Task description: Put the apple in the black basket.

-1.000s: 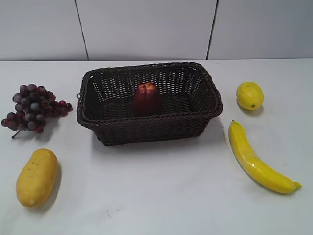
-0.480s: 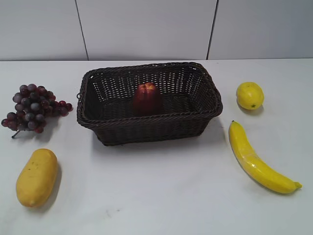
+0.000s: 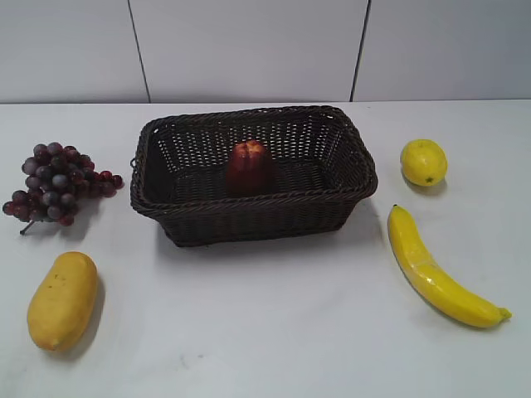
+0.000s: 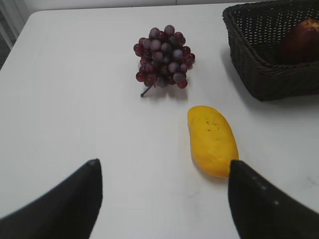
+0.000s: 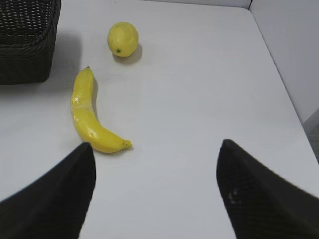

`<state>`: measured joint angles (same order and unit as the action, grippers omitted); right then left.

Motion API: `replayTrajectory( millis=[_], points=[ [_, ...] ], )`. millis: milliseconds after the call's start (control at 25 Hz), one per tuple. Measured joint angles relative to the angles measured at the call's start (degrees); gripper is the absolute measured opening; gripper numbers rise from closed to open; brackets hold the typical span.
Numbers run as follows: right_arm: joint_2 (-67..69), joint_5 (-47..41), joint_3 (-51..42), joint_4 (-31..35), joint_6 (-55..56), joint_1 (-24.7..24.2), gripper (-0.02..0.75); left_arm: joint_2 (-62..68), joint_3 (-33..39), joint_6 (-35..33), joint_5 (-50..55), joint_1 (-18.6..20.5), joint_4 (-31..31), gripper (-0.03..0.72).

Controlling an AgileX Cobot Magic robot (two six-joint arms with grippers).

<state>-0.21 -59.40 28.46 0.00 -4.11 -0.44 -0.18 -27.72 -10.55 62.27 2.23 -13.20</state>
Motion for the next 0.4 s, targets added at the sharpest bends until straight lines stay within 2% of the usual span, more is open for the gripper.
replayTrajectory(
  millis=[400],
  points=[
    [0.0, 0.0, 0.0, 0.0, 0.0, 0.0, 0.571, -0.1, 0.0, 0.0, 0.0, 0.2, -0.2, 0.589]
  ],
)
